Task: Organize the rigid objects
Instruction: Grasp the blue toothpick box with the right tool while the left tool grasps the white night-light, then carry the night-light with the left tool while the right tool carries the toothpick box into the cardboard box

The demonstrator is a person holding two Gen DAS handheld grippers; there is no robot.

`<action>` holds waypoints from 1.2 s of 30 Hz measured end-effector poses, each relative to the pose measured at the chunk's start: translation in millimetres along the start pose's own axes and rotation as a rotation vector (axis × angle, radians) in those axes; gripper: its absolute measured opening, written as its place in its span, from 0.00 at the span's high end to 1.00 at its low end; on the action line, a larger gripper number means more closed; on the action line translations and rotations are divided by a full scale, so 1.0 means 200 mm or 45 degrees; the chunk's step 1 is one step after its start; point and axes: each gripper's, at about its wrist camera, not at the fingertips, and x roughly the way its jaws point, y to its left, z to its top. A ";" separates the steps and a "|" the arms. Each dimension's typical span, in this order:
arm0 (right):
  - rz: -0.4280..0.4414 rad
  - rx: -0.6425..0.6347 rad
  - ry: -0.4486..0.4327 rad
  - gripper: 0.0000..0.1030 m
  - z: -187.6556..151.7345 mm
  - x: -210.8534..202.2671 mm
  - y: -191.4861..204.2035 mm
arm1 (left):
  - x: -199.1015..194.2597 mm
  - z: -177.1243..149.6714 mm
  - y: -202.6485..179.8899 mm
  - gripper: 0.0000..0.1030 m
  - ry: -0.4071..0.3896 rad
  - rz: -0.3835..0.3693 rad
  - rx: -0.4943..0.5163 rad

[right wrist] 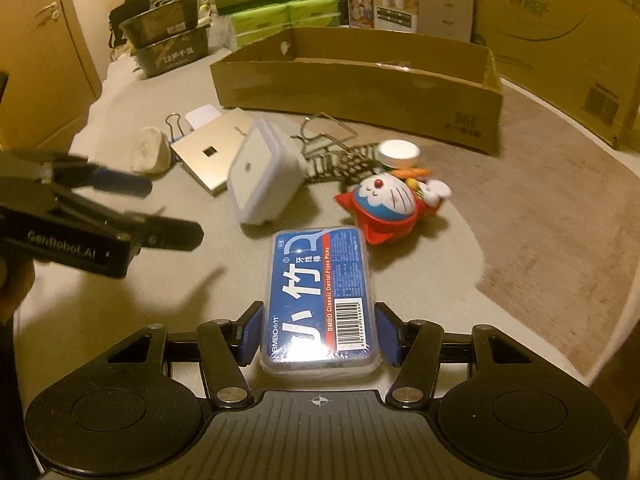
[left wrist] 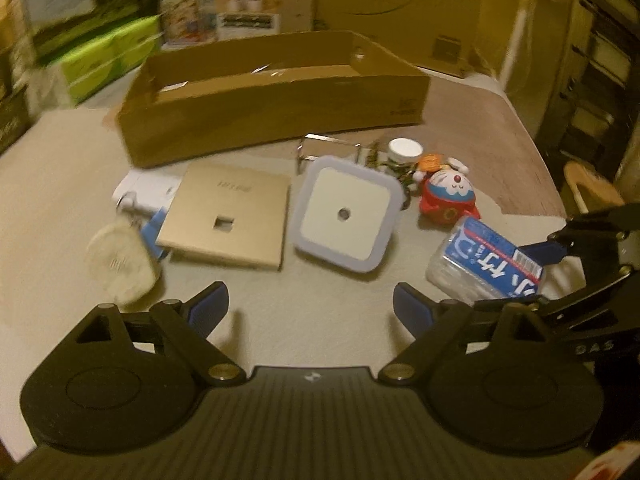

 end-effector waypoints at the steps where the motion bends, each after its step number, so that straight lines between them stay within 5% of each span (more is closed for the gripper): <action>1: 0.000 0.009 -0.003 0.44 -0.01 -0.01 -0.02 | 0.01 0.01 -0.01 0.15 -0.007 -0.006 0.018; 7: 0.018 0.022 -0.033 0.44 -0.02 0.00 -0.04 | 0.06 0.09 -0.06 0.16 -0.054 -0.045 0.135; 12: 0.030 0.006 -0.042 0.44 0.00 0.02 -0.05 | 0.13 0.14 -0.06 0.30 -0.029 -0.089 0.196; 21: 0.045 -0.007 -0.028 0.44 0.01 0.03 -0.06 | 0.20 0.18 -0.09 0.37 -0.020 -0.095 0.245; 36: 0.007 0.012 -0.075 0.44 0.02 -0.08 0.01 | 0.00 0.14 -0.09 0.38 0.027 -0.029 -0.016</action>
